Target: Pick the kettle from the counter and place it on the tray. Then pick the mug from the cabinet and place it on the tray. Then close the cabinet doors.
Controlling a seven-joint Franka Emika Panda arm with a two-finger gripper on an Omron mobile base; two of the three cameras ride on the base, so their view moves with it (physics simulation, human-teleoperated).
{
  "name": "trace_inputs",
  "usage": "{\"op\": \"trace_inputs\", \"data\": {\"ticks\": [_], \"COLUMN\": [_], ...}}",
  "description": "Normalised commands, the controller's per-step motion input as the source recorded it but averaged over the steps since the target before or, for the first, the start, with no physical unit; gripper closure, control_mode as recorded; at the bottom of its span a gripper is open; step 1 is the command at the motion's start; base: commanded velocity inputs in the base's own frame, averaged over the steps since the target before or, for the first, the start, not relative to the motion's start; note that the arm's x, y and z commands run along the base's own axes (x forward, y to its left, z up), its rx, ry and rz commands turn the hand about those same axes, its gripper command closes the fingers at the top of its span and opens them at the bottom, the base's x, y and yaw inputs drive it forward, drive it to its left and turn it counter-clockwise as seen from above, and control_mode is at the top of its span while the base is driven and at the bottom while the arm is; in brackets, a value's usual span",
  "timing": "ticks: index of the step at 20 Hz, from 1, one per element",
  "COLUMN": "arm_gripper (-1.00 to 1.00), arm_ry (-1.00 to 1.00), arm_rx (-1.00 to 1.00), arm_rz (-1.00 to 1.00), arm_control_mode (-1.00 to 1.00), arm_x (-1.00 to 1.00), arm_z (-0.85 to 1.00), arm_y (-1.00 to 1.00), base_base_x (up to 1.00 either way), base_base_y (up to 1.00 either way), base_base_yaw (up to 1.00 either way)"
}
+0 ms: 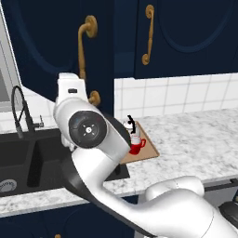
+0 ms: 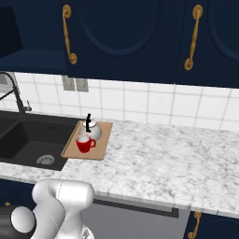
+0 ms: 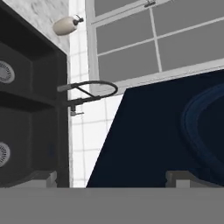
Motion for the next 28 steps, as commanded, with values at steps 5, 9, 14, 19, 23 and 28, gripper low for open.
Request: {"op": "trace_inputs", "data": {"ticks": [5, 9, 14, 19, 23, 28], "arm_gripper": [-1.0, -1.0, -1.0, -1.0, -1.0, -1.0], "arm_ry": [0.19, 0.16, 0.1, 0.05, 0.03, 0.06], "arm_rx": [0.0, 0.0, 0.0, 0.0, 0.0, 0.0], "arm_rz": [-0.17, -0.17, -0.18, -0.19, -0.18, -0.12], "arm_control_mode": [-1.0, -1.0, -1.0, -1.0, -1.0, -1.0], "arm_x": [0.47, 0.52, 0.63, 0.68, 0.68, 0.74], "arm_z": [0.02, 0.0, 0.0, 0.0, 0.0, -0.01], "arm_y": [-0.71, -0.68, -0.61, -0.57, -0.58, -0.57], "base_base_x": [0.0, 0.0, 0.0, 0.0, 0.0, 0.0], "base_base_y": [0.0, 0.0, 0.0, 0.0, 0.0, 0.0], "base_base_yaw": [0.0, 0.0, 0.0, 0.0, 0.0, 0.0]}}
